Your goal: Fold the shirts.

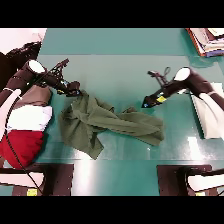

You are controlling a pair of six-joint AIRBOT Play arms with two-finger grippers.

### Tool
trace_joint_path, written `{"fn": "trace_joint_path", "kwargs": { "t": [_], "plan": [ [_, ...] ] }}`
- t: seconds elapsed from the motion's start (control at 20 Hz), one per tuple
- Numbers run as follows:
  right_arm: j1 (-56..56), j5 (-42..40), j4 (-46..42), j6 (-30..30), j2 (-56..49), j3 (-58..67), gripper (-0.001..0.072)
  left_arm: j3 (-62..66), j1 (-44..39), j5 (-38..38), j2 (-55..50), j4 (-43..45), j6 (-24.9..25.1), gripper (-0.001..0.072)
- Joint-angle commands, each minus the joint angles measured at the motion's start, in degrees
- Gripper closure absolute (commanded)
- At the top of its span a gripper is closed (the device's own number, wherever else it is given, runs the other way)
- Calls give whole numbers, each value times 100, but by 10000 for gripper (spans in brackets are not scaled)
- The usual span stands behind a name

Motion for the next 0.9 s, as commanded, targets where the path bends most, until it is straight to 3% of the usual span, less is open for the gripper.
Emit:
{"fn": "trace_joint_path", "kwargs": {
  "t": [0.0,0.05,0.15,0.3,0.5,0.85],
  "plan": [
    [501,437,17,-114,-741,549,231,7,4,-44,-2,2,7,674],
    [579,522,26,-114,-835,590,232,7,4,-42,-2,2,7,674],
    [704,546,20,-114,-920,595,330,7,4,-46,-2,2,7,674],
    [782,457,-2,-225,-905,601,692,9,4,-125,0,2,4,675],
    [496,107,-306,50,-177,754,694,197,31,129,730,302,-15,676],
    [-557,-402,-636,411,1967,2603,695,2302,33,586,2964,739,4,675]
  ]
}}
